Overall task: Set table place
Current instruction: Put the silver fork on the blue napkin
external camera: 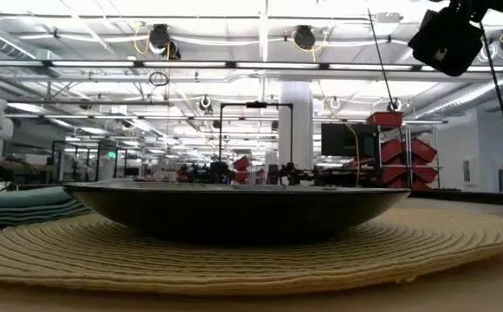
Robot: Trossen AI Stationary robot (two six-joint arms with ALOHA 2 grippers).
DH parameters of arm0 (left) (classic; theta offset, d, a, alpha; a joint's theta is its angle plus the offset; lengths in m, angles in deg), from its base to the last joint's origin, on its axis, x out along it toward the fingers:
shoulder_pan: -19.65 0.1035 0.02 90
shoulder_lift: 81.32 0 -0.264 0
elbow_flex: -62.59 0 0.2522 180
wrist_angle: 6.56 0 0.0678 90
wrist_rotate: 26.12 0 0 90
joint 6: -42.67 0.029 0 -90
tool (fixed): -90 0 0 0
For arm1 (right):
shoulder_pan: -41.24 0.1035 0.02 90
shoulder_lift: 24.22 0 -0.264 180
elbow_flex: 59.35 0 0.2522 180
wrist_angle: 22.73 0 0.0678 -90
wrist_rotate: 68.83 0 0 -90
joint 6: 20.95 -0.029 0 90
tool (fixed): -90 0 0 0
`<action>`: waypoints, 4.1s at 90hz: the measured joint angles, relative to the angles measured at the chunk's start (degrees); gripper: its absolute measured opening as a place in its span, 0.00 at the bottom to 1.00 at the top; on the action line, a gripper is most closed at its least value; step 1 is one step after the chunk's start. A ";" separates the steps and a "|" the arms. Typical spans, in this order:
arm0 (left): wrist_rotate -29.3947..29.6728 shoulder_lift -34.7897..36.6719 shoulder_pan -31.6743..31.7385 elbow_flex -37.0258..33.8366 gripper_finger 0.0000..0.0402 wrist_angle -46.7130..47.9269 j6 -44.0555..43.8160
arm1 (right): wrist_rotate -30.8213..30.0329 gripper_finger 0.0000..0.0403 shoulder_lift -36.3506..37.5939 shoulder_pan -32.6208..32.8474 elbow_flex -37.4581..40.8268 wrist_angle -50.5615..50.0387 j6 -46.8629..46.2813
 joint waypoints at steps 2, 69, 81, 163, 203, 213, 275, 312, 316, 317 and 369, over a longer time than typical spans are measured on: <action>0.57 0.00 -0.03 1.49 0.35 2.75 2.40 | -0.17 0.49 -0.26 0.00 0.00 -0.02 -0.52; 18.92 -8.18 -0.39 1.02 0.33 1.76 33.11 | -0.98 0.49 -8.22 0.00 0.00 3.45 -6.52; 18.79 -9.56 -0.45 1.04 0.33 -1.24 33.14 | -0.97 0.49 -8.22 -0.37 0.00 3.45 -5.78; -4.10 3.60 1.36 14.27 0.00 21.82 6.26 | -1.05 0.49 -8.18 -0.70 0.00 3.37 -3.95; 52.96 15.85 1.38 14.06 0.00 -14.20 37.38 | -4.03 0.49 -8.31 -1.12 0.00 4.56 -0.24; 65.47 14.76 2.08 9.71 0.00 -19.16 41.08 | -4.61 0.49 -8.39 -1.61 0.02 4.84 0.39; 42.82 13.60 21.56 -19.01 0.00 -90.56 69.31 | 15.79 0.49 -15.62 -12.79 0.00 45.07 34.12; 66.76 24.65 20.93 -18.02 0.00 -41.80 17.28 | 9.29 0.49 -23.96 -16.82 0.00 45.33 26.02; 66.72 27.04 19.89 -16.59 0.00 -33.06 10.09 | 9.37 0.49 -23.96 -16.67 0.00 44.80 25.95; 66.73 27.49 19.57 -16.18 0.00 -31.33 8.67 | 9.38 0.49 -23.96 -16.60 0.00 44.76 25.95; 46.10 21.48 19.31 36.23 0.00 30.20 13.51 | 12.35 0.49 -23.87 -16.09 0.00 44.70 26.60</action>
